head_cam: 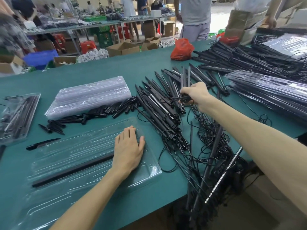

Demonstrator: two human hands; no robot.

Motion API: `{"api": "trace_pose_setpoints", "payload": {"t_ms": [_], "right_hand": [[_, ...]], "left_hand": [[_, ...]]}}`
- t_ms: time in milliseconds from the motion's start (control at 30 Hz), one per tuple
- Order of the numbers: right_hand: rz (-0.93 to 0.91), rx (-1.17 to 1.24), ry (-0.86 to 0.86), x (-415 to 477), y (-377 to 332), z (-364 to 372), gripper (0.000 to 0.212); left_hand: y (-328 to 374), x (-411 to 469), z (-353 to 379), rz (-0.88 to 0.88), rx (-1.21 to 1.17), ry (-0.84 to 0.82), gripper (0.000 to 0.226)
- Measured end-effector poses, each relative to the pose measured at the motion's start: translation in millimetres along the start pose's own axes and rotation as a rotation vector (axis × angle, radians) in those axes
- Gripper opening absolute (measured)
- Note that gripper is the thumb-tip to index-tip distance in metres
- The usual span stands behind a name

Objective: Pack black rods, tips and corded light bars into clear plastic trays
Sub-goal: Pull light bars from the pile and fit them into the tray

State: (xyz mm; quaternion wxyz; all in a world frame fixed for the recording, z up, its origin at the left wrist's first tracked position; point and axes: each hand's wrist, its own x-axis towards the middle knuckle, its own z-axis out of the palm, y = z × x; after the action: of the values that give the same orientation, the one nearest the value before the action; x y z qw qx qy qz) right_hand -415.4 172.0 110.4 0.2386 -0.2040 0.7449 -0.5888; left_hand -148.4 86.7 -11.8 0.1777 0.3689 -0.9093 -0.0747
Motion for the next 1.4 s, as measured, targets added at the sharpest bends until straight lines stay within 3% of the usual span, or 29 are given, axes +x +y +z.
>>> {"api": "trace_pose_setpoints", "payload": {"t_ms": [233,400,533,633,733,900,1067,1267,1400], "right_hand": [[-0.093,-0.384,-0.117,13.5,48.7,-30.4,0.031],[-0.271,-0.930,-0.226,13.5,57.7,-27.4,0.027],[-0.373,-1.215,-0.291,16.3,48.1,-21.7,0.056],[-0.447,-1.012,-0.156,29.6,37.1,-23.5,0.059],[-0.485,-0.873,-0.010,59.7,27.5,-22.2,0.034],[-0.285,-0.870,0.019,114.2,25.4,-13.7,0.056],[-0.184,-0.974,-0.014,144.5,32.8,6.4,0.061],[-0.140,-0.830,0.100,157.7,35.4,19.6,0.047],[-0.251,-0.670,0.214,156.8,31.6,20.3,0.026]], "left_hand": [[0.0,-0.4,-0.7,0.003,0.015,-0.009,0.041],[0.9,-0.1,-0.9,-0.004,0.019,-0.013,0.042],[1.5,-0.5,-1.2,-0.004,0.015,-0.010,0.042],[1.2,-1.5,-1.3,-0.001,0.021,-0.005,0.042],[1.2,-1.6,-0.9,-0.002,0.044,-0.010,0.043],[1.1,-0.9,0.0,-0.008,0.042,-0.019,0.047],[1.8,-0.3,0.1,-0.015,0.051,-0.041,0.052],[-0.9,2.2,0.6,-0.013,0.080,-0.060,0.055],[-0.5,1.8,0.8,-0.011,0.089,-0.061,0.057]]}}
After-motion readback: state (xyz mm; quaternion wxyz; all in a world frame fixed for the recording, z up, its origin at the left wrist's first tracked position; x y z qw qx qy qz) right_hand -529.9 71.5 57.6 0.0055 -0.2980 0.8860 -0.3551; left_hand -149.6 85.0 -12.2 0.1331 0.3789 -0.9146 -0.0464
